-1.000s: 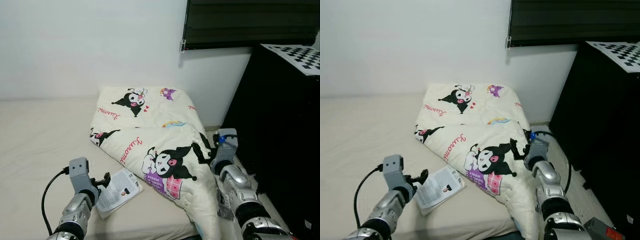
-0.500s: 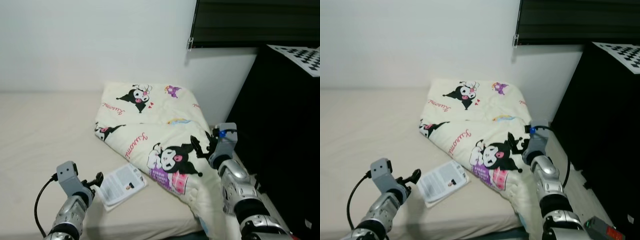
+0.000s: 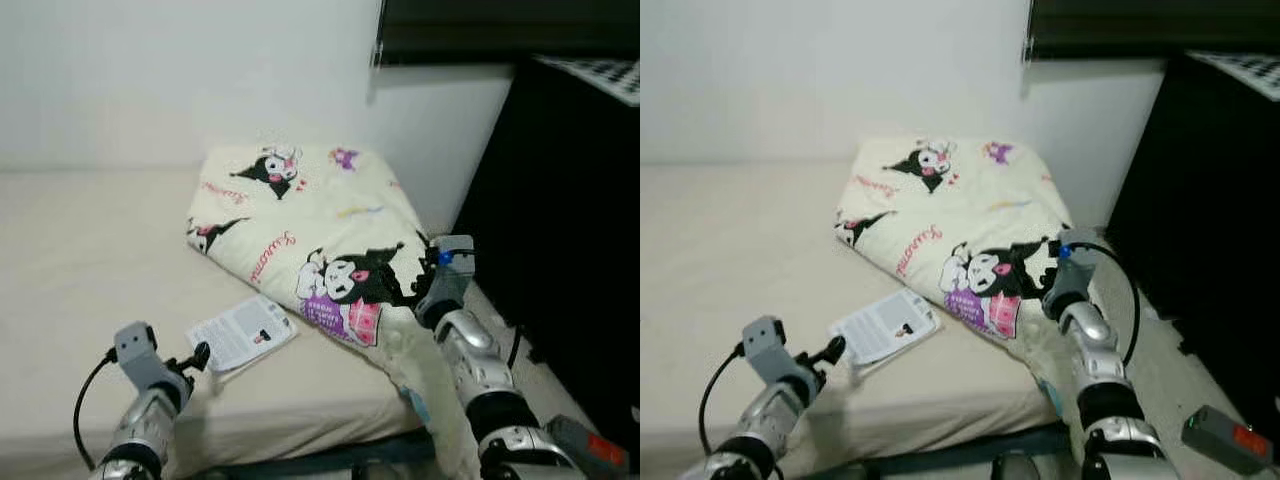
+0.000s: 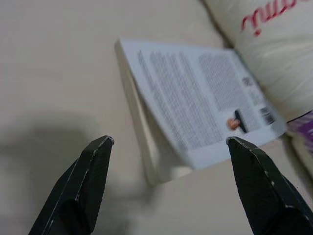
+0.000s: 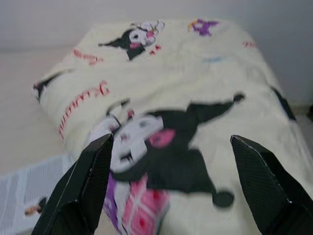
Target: Clean up the room
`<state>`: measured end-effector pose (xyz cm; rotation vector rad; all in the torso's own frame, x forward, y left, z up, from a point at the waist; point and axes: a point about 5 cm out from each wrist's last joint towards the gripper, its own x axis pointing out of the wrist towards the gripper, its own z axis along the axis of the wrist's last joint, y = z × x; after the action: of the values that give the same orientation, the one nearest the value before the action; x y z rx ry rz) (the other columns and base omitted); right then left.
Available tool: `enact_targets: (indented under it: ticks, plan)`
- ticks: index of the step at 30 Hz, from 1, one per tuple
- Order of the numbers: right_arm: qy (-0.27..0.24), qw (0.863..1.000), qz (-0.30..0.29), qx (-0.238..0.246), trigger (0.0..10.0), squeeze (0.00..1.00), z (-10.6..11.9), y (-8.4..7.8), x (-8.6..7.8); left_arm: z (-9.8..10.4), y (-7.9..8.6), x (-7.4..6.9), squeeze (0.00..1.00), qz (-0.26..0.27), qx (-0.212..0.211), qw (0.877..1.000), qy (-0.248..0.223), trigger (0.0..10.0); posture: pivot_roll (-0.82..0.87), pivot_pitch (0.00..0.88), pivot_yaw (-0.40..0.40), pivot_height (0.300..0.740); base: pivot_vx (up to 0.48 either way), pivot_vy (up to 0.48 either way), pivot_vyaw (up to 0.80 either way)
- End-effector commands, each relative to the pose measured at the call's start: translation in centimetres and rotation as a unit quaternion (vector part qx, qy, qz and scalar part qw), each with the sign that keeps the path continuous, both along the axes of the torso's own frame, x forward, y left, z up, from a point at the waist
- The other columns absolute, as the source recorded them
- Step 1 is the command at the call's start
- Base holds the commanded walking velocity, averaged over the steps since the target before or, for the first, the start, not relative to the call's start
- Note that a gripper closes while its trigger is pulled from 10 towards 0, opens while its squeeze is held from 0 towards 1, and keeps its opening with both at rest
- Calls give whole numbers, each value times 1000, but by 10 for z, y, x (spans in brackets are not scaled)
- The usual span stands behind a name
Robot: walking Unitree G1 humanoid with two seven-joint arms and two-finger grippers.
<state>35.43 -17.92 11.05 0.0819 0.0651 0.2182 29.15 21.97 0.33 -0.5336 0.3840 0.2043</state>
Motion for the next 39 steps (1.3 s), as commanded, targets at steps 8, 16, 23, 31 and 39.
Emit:
enact_targets:
  ticks: [8, 16, 23, 31, 39]
  plan:
    - [-11, 1000, 3, 5, 10000, 0, 7, -1, -1, 2, -13, 8, 0, 21, -76, 997, 1, 10000, -136, 0, -19, 545, 0, 0, 0]
    - [-25, 1000, 3, 10, 10000, 0, 10, -1, -7, 6, -12, 12, 0, 72, -106, 992, -8, 10000, -146, 2, -12, 530, 0, 0, 0]
    - [-21, 1000, 1, 12, 10000, 0, 6, -2, -15, 13, 6, 14, 0, 127, -98, 987, -18, 10000, -143, 45, -12, 530, 0, 0, 0]
    - [-14, 1000, 0, 13, 10000, 0, 3, 2, -22, -9, 11, -5, 0, 165, -156, 971, 69, 10000, -140, 90, -12, 530, 0, 0, 0]
    - [-10, 1000, -1, 8, 10000, 0, 3, 1, -26, -25, -21, -14, 0, 103, -238, 959, 110, 4863, -146, 102, -15, 530, 0, 0, 0]
